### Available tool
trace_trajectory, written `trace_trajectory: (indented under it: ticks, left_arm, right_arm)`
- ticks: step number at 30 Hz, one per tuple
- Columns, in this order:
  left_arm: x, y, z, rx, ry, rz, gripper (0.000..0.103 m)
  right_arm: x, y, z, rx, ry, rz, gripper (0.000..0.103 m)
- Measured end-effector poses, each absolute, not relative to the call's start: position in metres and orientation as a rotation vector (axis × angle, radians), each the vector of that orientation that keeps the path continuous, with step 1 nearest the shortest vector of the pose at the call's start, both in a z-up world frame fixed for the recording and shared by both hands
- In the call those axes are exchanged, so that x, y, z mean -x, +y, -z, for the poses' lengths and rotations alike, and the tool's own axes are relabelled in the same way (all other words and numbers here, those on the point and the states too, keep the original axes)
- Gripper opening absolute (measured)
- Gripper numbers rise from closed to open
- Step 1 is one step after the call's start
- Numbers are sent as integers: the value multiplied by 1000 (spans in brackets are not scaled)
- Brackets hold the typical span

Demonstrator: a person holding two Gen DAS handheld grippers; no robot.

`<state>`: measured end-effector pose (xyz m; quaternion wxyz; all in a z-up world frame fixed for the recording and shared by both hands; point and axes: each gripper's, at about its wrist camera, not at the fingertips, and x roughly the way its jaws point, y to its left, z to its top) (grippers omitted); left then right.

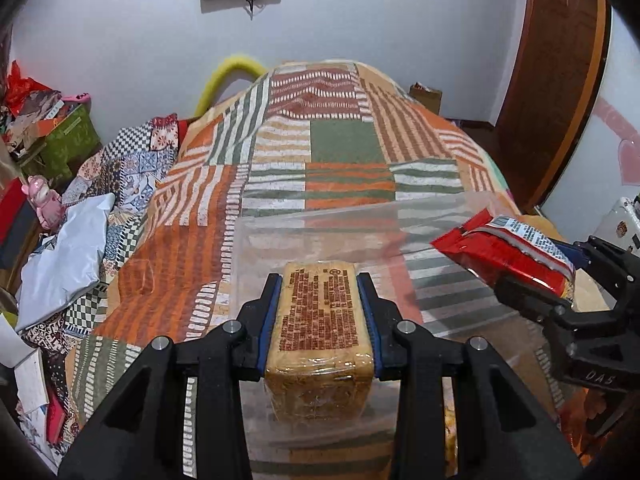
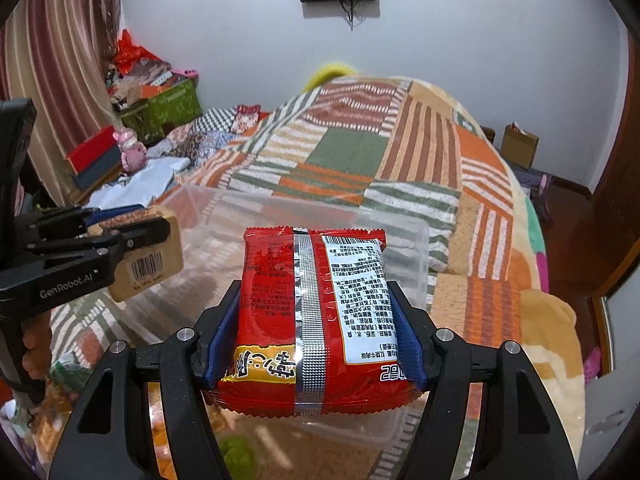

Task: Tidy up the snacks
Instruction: 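Carry the wafer block and red bag into the clear box and release both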

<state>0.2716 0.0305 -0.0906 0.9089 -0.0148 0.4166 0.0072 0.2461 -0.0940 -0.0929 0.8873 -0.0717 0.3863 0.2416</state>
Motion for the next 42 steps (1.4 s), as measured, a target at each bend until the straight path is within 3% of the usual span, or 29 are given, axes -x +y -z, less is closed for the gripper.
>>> trace_trajectory:
  ticks: [14,23,34,38,42]
  left_arm:
    - [-286,22,125,5,949,-5,36]
    - [-280,16,115,-47,902,-18,38]
    - [-251,16,76,-61,799,-28,60]
    - [-231,20,56,-49,757,-28,62]
    - [-203,25,39,-33,720,-35,73]
  right_arm:
    - [-258,-72,108,222,849,-508,65]
    - [-259,-68,116,236,885,-491,66]
    - [-225,-74,85,282,781,-470,68]
    - [-203,-79,67,260,736,-484,71]
    - [-180,-86,51,239,690,-489,74]
